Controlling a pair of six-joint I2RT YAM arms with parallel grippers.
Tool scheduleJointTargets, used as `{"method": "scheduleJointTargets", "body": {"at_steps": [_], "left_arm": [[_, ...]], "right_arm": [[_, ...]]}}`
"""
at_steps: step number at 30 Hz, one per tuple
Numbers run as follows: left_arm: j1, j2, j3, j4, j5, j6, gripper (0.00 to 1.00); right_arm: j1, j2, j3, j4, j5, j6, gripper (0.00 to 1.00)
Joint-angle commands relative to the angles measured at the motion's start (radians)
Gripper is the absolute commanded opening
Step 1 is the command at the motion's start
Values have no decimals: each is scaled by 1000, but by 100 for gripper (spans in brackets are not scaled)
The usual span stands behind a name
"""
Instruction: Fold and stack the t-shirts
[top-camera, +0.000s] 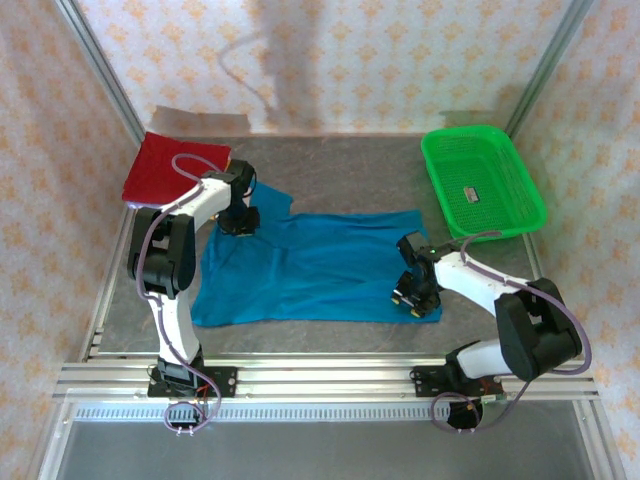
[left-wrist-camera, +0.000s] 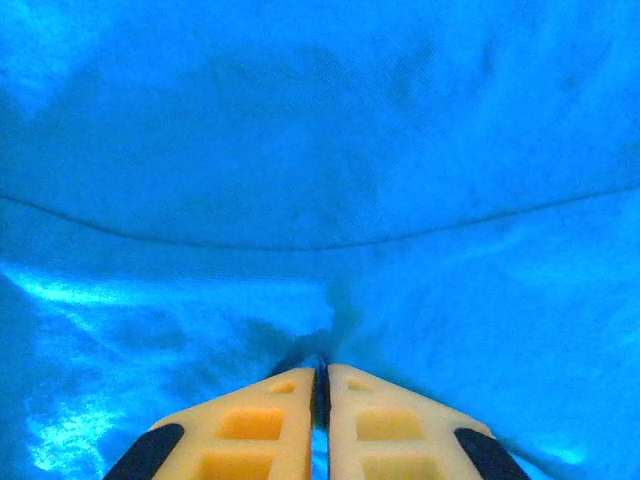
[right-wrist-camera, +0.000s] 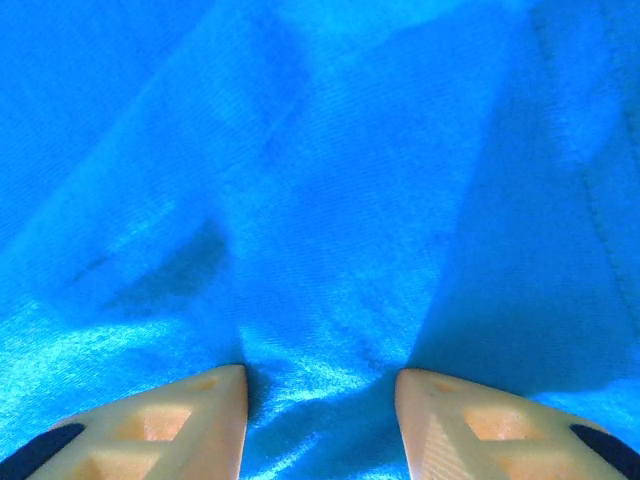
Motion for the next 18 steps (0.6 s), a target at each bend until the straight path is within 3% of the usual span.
{"method": "scheduleJointTargets", "body": {"at_steps": [1,6,18], "left_arm": [[-4,-11,-13,6,6,-4,10],[-4,-28,-21,10,3,-7,0],[8,-203,-74,29,-174,-78,0]], "right_arm": [[0,31,-17,-8,15,-13,44],[0,32,-17,-9,16,-12,44],[0,35,-23,-14,17,-10,45]]}}
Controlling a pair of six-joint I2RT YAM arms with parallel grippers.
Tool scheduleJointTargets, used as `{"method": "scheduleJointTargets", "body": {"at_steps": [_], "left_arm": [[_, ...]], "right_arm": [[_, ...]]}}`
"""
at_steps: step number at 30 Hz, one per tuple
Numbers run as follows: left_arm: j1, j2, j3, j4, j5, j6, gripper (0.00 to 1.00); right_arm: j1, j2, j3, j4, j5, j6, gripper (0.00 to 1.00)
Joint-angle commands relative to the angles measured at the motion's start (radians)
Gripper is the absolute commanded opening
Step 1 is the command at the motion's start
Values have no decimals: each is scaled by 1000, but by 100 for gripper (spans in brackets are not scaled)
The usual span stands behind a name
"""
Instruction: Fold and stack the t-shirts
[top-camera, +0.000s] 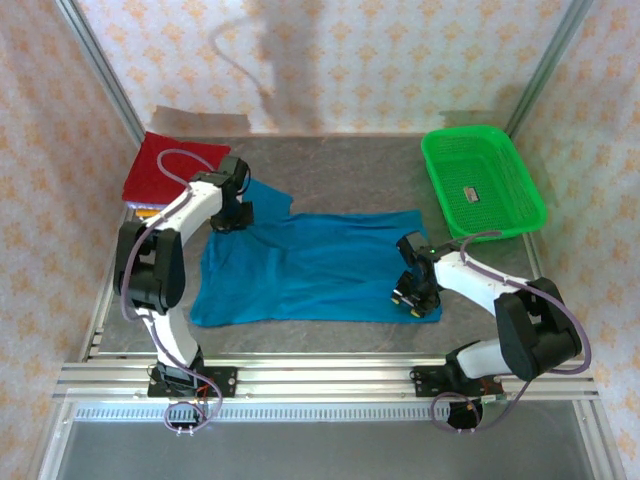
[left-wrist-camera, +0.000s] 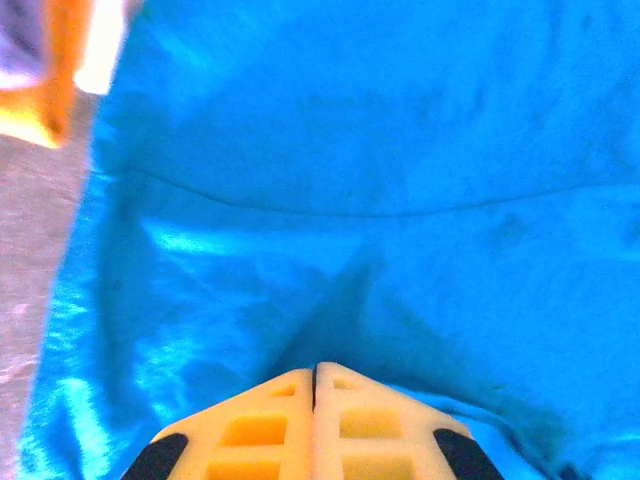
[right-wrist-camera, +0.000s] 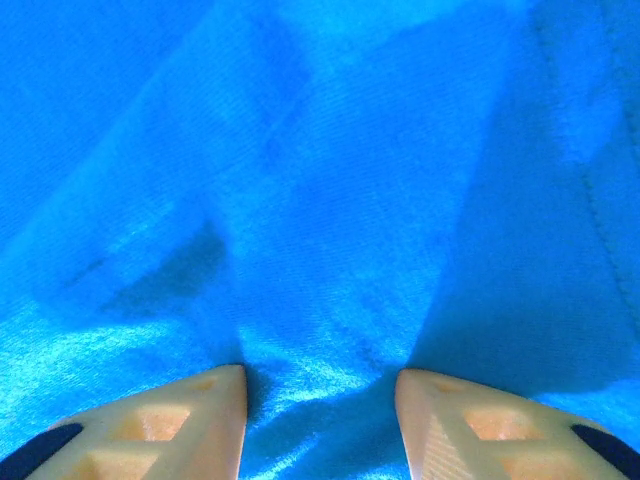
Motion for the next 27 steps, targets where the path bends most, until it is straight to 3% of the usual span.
{"method": "scheduleJointTargets", "body": {"at_steps": [1,20,27], "left_arm": [[9,-34,-12,4,-94,-41,0],[55,64,7,-90,-234,-31,0],[66,89,-11,-55,-150,-21,0]], "right_arm": [[1,31,-25,-12,17,-10,45],[-6,47,-10,-67,47,-15,46],[-6,57,-2,-68,45,-18,49]]}}
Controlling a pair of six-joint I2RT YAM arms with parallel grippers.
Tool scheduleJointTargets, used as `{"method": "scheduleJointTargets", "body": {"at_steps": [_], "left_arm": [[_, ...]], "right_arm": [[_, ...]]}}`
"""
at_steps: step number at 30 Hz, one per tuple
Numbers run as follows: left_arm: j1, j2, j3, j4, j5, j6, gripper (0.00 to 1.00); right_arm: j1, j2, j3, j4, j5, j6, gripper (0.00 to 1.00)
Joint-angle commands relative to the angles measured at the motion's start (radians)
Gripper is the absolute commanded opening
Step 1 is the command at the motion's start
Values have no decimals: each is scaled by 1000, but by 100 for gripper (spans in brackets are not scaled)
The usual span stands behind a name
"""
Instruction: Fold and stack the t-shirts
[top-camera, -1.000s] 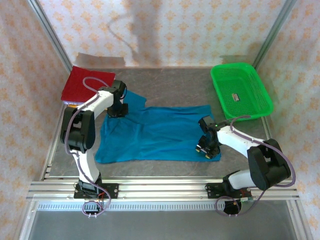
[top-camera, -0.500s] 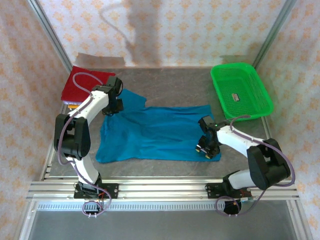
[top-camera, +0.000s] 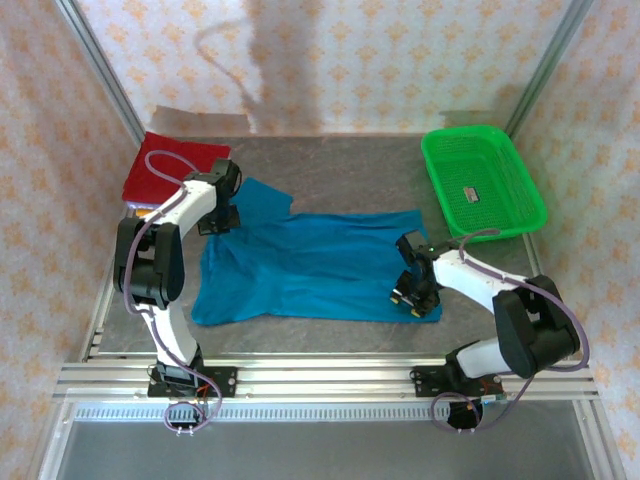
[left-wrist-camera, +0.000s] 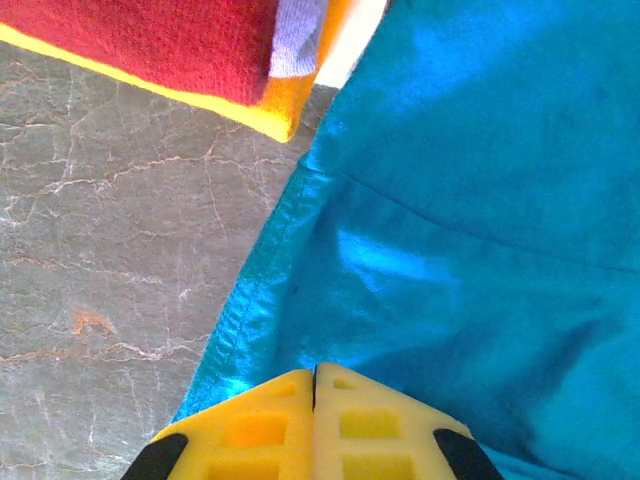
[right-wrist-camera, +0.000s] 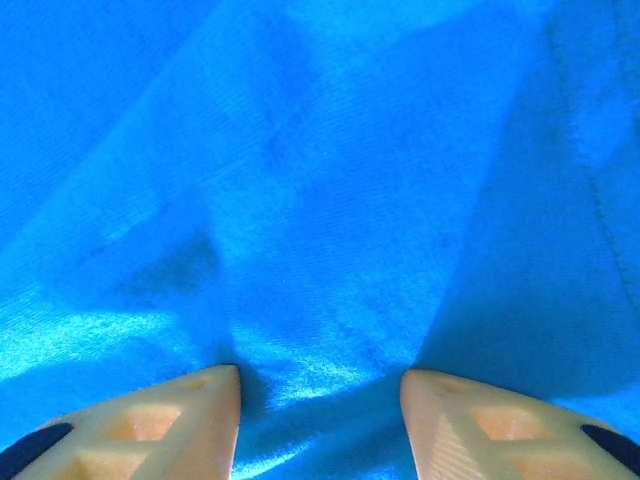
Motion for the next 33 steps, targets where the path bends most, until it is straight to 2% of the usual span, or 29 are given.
{"method": "scheduleJointTargets", "body": {"at_steps": [1,7,12,14,17,21,25,29,33], "left_arm": [[7,34,-11,2,14,12,0],[6,43,-15,5,39,12,0],[6,18,0,-12,35,18,38],[6,-3,17,-21,38,17,47],[6,-25,49,-40,80,10,54],[-11,-58,62,-76,108,-2,58],[-9,-129,3,-103,116,-6,58],[13,-190,-90,-153,166,1,54],[64,-262,-246,-109,257,-6,46]], "right_arm": [[-5,41,-15,-55,42,-10,49],[-5,6,34,-99,43,-22,50],[-4,-32,148,-198,47,-49,50],[-4,-46,207,-243,60,-65,50],[-4,-45,274,-281,63,-85,51],[0,-40,320,-253,32,-93,50],[31,-7,347,-109,-46,-79,49],[109,153,491,-35,-70,-99,47],[197,358,694,-4,-90,-149,45]]}}
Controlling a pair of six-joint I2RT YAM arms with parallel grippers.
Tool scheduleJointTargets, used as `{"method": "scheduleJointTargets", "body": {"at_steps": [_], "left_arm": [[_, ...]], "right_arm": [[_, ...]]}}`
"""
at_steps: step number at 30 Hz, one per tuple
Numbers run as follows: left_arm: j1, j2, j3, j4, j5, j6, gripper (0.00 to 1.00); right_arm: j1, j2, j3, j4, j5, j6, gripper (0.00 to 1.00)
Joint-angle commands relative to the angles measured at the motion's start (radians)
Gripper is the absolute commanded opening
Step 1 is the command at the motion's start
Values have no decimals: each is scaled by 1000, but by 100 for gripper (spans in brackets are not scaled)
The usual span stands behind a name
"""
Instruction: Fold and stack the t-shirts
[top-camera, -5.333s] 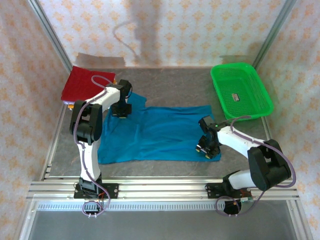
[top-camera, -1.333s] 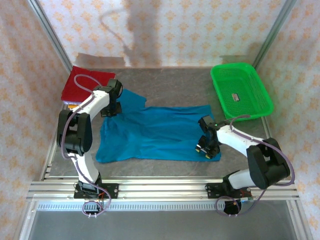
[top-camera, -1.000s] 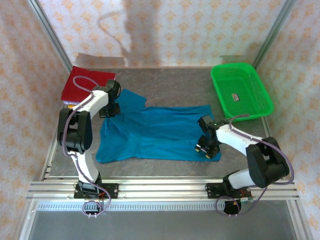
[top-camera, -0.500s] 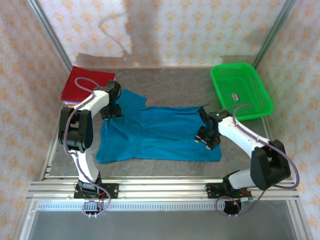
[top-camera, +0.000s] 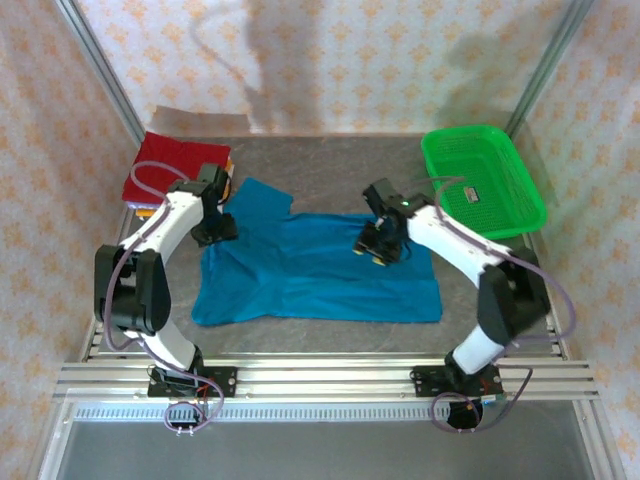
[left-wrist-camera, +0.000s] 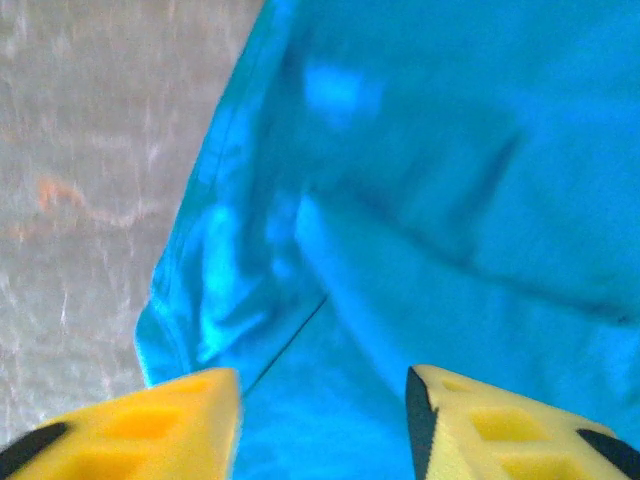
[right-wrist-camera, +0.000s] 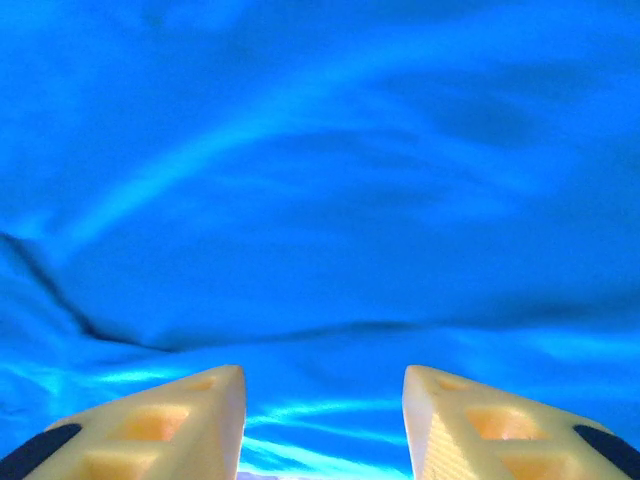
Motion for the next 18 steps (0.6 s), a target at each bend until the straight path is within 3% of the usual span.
{"method": "scheduleJointTargets", "body": {"at_steps": [1,10,18], "left_arm": [[47,-53,-117,-25,83,-13,46],[61,-92,-265,2,133,-80,45],[77,-86,-284,11,123,-66,45]], "right_arm": [[76,148,165,71,-32,-64,45],[206,553,656,-3,-109,-171,41],[244,725,818,-29,-147,-167,39]]}}
